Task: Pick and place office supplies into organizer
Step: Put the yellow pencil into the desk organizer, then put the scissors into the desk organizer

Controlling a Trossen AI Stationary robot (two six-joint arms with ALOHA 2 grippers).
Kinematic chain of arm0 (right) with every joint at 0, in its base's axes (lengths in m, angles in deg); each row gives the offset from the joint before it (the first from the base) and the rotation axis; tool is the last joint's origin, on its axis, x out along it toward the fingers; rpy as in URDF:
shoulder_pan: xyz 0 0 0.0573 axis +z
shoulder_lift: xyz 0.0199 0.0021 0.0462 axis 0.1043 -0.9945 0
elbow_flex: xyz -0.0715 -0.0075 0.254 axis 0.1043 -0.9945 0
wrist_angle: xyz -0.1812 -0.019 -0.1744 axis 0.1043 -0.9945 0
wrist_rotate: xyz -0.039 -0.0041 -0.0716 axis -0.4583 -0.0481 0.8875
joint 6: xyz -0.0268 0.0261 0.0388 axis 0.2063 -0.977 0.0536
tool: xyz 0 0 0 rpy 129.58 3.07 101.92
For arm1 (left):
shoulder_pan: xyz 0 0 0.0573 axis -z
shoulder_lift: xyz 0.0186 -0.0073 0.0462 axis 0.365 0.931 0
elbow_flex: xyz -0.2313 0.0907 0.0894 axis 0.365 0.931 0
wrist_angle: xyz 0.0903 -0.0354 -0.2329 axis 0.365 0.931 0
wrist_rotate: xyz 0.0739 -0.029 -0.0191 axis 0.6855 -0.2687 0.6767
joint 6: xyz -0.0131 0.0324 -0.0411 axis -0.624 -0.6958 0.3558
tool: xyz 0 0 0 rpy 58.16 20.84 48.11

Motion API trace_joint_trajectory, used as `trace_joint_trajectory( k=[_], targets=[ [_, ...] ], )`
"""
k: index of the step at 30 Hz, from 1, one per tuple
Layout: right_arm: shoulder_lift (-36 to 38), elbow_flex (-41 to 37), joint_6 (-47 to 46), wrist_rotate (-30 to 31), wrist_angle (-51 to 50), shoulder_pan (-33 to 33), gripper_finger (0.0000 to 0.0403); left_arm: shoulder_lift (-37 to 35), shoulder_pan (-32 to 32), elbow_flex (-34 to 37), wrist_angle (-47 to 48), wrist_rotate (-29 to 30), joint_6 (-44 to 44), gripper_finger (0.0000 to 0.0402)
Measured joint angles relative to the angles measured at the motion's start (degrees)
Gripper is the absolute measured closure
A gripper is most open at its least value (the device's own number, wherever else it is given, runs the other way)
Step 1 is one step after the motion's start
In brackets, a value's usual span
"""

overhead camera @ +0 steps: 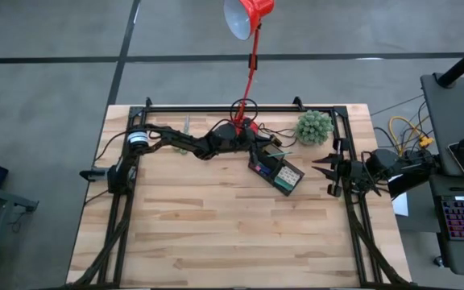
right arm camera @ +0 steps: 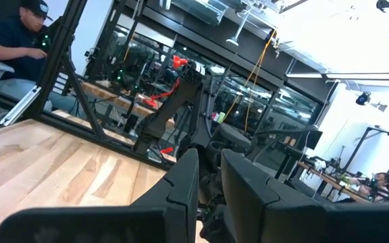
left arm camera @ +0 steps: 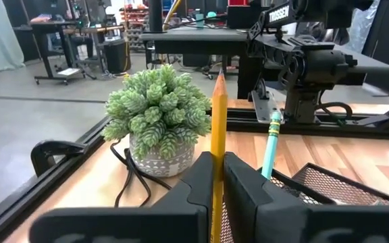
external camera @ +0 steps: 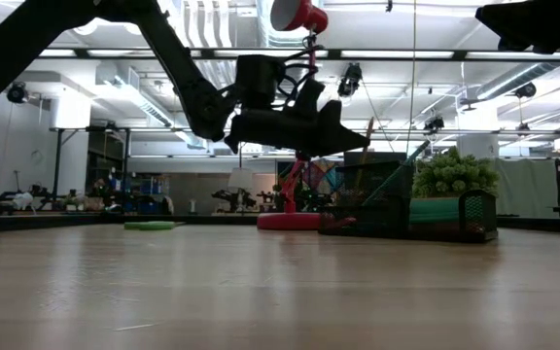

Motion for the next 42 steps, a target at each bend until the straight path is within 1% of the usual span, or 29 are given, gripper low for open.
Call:
trace_joint_trajectory(
  k=[6, 8, 11, 19, 24, 27, 34, 37, 42],
  targets=[
    [0.0, 0.0, 0.0, 0.0, 0.0, 0.0, 0.0346, 0.0, -0.15, -0.08, 0.22, 0.06, 1.69, 0.0397],
    [0.0, 0.0, 0.0, 0.0, 0.01, 0.01, 0.0346, 0.0, -0.17, -0.08, 0.29, 0.08, 2.89, 0.0391],
    [0.0, 0.0, 0.0, 0.0, 0.0, 0.02, 0.0346, 0.11, -0.26, 0.21, 1.82, 0.04, 4.08, 0.0369],
    [0.0, 0.0, 0.0, 0.01, 0.0, 0.0, 0.0346, 0.33, -0.5, 0.14, 2.97, 0.04, 4.51, 0.029],
    [0.0, 0.0, 0.0, 0.02, 0.0, 0.0, 0.0346, -0.07, -0.5, 0.14, 2.19, 0.02, 4.35, 0.0258],
    [0.0, 0.0, 0.0, 0.02, 0.0, 0.02, 0.0346, -0.3, -0.47, -0.24, 2.11, -0.02, 4.33, 0.025],
    [0.0, 0.0, -0.02, 0.94, 0.0, 0.02, 0.0346, -0.91, -0.04, -0.62, 2.54, -1.38, 4.33, 0.0248],
    [0.0, 0.0, -0.44, 0.98, -0.02, 0.01, 0.0346, -2.84, 0.05, -0.5, 9.55, -1.96, 4.31, 0.0248],
    [0.0, 0.0, -0.65, 0.98, -0.13, 0.0, 0.0346, -9.33, 0.05, -0.43, 29.36, -2.13, 4.27, 0.0248]
  ],
)
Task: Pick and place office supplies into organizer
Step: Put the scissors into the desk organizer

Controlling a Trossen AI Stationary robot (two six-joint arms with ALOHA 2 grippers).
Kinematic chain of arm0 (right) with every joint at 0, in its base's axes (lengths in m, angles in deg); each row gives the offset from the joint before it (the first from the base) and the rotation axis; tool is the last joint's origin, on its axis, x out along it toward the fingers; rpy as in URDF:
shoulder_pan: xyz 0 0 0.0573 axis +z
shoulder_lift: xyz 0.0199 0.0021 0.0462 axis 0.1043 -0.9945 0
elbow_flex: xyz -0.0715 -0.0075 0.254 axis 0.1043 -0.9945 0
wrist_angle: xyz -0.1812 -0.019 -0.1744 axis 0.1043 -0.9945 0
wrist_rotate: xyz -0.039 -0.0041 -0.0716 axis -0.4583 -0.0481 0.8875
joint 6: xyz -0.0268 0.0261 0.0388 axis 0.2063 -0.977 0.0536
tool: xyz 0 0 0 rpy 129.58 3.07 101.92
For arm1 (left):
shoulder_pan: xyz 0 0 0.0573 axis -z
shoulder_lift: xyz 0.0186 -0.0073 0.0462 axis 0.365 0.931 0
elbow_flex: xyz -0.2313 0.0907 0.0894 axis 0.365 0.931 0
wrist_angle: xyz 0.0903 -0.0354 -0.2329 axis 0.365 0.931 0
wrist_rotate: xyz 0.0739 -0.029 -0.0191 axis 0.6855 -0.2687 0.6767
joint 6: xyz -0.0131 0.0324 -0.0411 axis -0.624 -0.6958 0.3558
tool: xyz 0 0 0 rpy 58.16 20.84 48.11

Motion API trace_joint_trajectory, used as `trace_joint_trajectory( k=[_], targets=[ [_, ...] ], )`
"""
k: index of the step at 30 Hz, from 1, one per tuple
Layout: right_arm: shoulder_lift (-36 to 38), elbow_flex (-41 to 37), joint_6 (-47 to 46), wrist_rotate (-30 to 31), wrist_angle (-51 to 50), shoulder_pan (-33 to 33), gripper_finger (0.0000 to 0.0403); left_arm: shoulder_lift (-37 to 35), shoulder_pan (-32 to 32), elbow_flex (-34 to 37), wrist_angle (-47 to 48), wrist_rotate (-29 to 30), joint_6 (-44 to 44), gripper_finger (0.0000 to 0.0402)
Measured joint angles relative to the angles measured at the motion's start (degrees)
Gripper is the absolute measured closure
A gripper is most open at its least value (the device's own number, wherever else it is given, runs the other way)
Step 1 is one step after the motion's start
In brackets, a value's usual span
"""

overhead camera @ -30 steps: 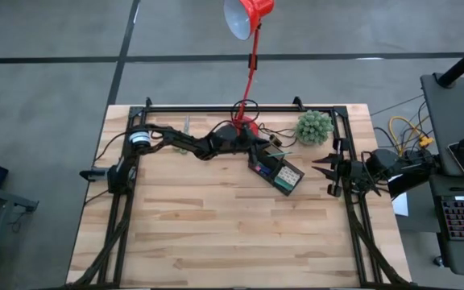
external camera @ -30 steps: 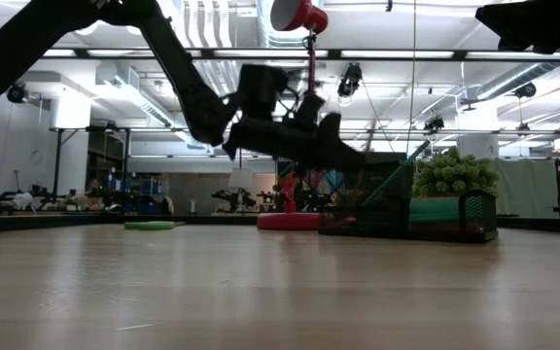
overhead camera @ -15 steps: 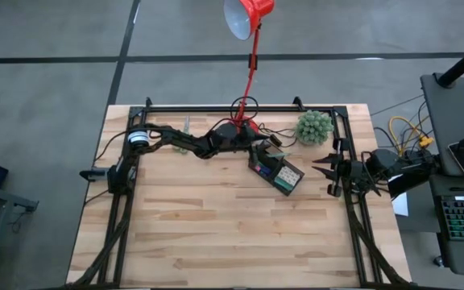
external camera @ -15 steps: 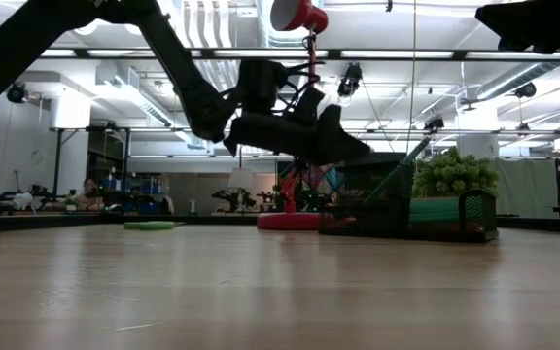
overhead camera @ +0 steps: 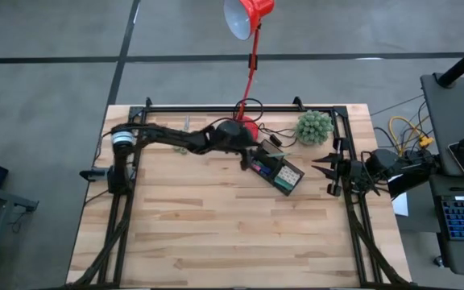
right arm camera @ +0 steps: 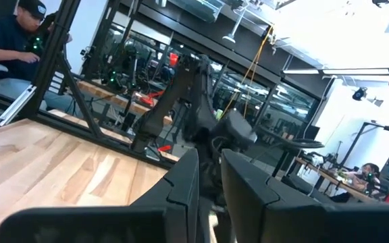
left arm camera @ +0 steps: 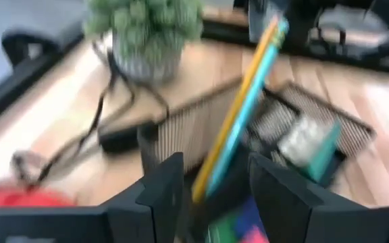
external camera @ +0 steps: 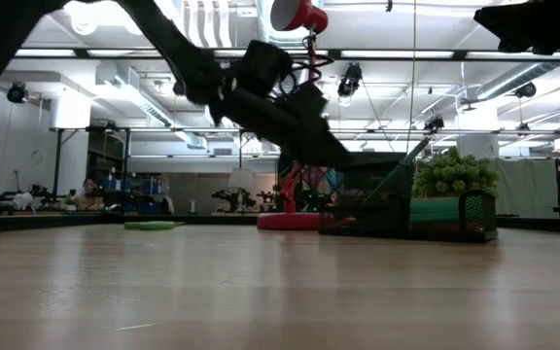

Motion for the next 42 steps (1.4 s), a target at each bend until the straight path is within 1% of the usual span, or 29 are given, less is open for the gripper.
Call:
trace_joint_trajectory(
  k=[7, 12, 15, 18, 22, 25, 29, 33, 42],
  targets=[
    [-0.02, 0.0, 0.02, -0.02, -0.07, 0.02, 0.0346, -8.21, 0.07, 0.76, 25.82, 0.56, 0.66, 0.0248],
    [-0.04, 0.0, 0.02, -0.04, 0.01, 0.0, 0.0346, -12.18, 0.31, 0.86, 36.09, 3.79, 5.3, 0.0248],
    [-0.02, 0.0, 0.02, -0.05, 0.04, 0.0, 0.0346, -13.71, 0.35, 1.1, 40.28, 7.27, 10.35, 0.0248],
    [-0.02, 0.0, 0.06, -0.07, 0.02, 0.01, 0.0346, -14.34, 0.37, 1.2, 45.82, 12.91, 17.11, 0.0248],
    [-0.02, 0.0, 0.04, -0.07, 0.02, 0.01, 0.0346, -14.48, 0.32, 1.57, 54.15, 18.23, 22.05, 0.0248],
    [-0.02, 0.0, 0.04, -0.07, 0.02, 0.0, 0.0346, -14.5, 0.33, 1.76, 60.17, 20.16, 24.27, 0.0248],
    [-0.02, 0.0, 0.02, -0.07, 0.04, 0.0, 0.0346, -14.52, 0.29, 2.55, 62.82, 20.33, 25.4, 0.0248],
    [-0.02, 0.0, -0.25, -0.07, 0.04, 0.0, 0.0346, -14.52, -0.77, 4.3, 64.26, 18.67, 25.65, 0.0249],
    [-0.02, 0.0, -0.42, -0.07, 0.04, 0.0, 0.0346, -14.54, -6.32, 8.9, 64.41, 18.64, 25.68, 0.0249]
  ],
)
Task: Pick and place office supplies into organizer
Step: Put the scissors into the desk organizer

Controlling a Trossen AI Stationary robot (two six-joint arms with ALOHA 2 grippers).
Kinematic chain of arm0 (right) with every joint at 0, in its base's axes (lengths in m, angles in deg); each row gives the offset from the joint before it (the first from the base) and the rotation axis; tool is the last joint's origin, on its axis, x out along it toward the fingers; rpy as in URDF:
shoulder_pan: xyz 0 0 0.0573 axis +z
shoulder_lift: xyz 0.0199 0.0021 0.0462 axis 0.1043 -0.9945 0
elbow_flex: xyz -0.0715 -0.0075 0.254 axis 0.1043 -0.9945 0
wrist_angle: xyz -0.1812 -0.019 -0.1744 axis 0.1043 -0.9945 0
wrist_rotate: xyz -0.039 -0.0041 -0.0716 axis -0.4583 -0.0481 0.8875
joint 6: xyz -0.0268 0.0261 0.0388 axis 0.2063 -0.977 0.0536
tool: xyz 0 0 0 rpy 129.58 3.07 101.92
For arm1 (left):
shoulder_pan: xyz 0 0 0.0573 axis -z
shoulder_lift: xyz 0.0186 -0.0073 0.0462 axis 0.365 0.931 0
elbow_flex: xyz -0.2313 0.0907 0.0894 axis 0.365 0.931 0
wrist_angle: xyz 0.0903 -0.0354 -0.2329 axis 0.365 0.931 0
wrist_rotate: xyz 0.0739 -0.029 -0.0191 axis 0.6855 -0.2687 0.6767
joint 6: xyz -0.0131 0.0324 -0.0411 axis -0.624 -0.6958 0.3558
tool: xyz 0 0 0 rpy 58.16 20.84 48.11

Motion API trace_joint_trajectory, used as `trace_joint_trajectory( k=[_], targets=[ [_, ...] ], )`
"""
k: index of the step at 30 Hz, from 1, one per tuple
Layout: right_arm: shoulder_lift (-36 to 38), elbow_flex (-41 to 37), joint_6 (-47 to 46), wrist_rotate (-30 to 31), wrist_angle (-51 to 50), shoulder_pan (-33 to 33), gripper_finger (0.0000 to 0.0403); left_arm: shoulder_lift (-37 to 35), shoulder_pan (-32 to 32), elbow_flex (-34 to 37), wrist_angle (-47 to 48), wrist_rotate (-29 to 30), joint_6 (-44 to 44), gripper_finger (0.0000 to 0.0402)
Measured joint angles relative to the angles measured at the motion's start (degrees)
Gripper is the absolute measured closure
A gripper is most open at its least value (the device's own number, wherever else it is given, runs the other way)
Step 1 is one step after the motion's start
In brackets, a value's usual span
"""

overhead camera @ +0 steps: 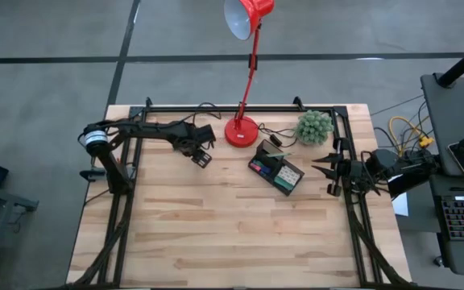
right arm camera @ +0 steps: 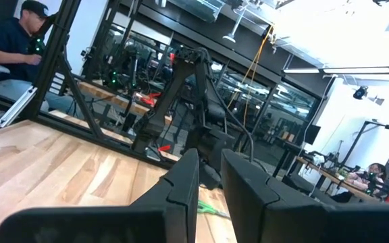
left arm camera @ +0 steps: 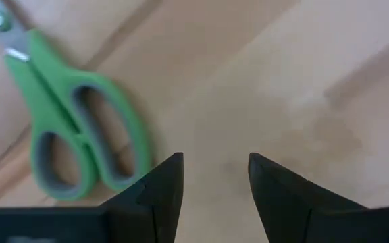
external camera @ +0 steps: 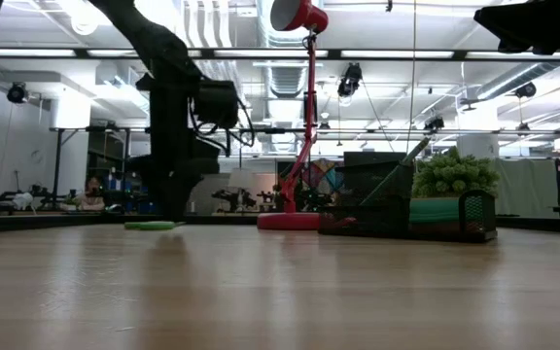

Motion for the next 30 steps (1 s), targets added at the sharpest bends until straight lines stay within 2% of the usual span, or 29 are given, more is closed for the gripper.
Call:
trace_joint_trajectory(
  k=[25, 30],
  targets=[
    [0.0, 0.0, 0.07, 0.0, -0.07, 0.0, 0.0346, 0.31, -9.03, 1.26, -0.25, 1.05, -0.33, 0.0249],
    [0.0, 0.0, 0.22, 0.0, -0.07, 0.01, 0.0346, 0.31, -10.89, 1.24, -0.63, -3.82, -0.63, 0.0249]
  ],
)
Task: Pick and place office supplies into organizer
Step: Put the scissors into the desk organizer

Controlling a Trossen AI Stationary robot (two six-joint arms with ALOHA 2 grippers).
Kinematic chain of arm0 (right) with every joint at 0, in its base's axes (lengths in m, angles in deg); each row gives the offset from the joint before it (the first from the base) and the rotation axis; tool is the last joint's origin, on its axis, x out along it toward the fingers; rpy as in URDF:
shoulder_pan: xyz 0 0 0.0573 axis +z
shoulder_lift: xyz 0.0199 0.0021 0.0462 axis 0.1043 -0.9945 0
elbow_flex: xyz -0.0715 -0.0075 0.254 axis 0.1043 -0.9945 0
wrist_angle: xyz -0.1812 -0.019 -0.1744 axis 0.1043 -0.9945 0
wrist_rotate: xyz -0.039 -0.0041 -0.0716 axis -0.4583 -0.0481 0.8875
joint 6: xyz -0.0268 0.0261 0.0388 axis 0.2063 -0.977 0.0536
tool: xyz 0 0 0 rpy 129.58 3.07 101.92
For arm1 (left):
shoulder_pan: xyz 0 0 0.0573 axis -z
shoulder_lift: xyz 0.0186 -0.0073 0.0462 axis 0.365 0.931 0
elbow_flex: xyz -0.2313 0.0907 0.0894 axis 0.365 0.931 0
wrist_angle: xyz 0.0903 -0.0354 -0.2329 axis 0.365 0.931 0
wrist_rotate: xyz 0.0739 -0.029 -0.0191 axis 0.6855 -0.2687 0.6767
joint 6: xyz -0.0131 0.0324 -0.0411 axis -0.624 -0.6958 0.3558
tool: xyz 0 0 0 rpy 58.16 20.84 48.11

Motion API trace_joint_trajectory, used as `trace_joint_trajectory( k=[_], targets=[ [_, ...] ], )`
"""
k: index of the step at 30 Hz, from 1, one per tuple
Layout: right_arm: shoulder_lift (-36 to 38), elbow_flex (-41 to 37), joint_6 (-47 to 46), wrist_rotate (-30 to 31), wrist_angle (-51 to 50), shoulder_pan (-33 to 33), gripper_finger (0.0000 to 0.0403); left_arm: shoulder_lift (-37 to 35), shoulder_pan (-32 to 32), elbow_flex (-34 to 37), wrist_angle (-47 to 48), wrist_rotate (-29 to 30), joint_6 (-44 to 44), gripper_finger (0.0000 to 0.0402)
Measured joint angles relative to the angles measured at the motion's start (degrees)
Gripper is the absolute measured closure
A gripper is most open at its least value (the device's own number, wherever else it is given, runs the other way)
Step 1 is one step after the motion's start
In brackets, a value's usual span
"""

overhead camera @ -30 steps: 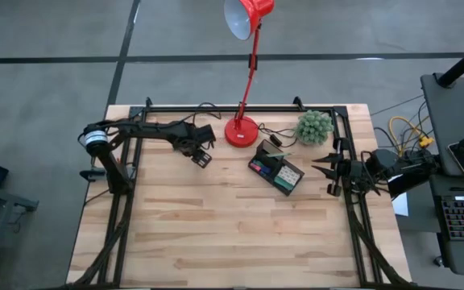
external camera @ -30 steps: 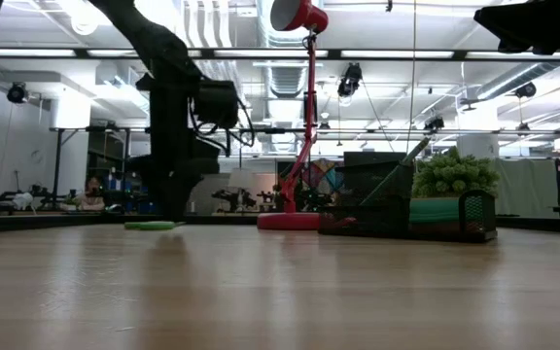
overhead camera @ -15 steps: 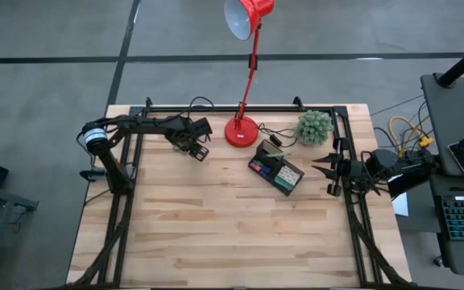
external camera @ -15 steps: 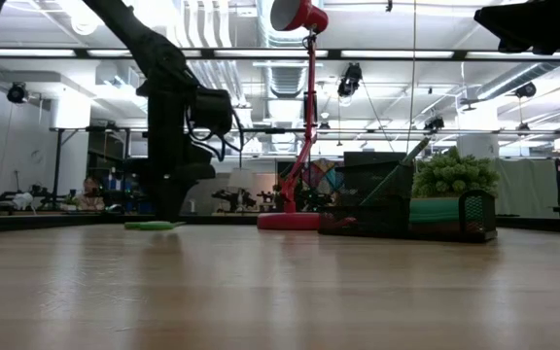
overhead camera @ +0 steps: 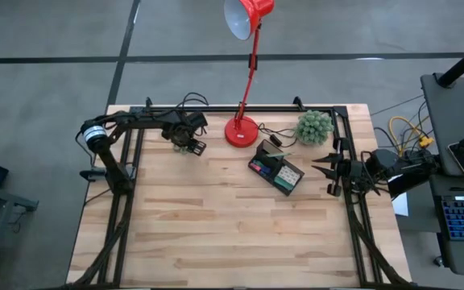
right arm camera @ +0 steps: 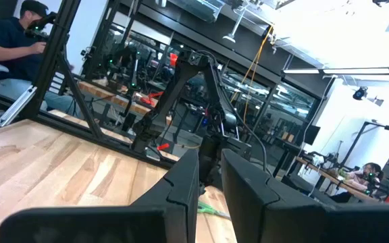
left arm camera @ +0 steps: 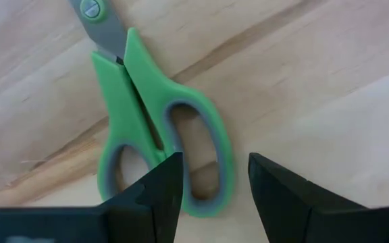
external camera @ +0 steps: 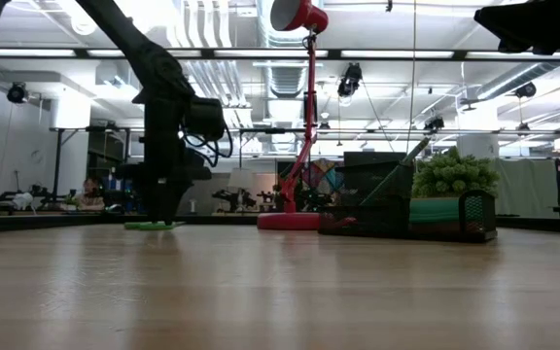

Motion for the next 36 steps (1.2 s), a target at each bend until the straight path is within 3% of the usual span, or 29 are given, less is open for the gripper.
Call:
trace_joint_trajectory(
  k=[36],
  targets=[
    [0.0, 0.0, 0.4, 0.02, -0.07, 0.01, 0.0346, -0.31, -0.23, -1.45, 0.68, -1.79, 0.54, 0.0249]
  ],
)
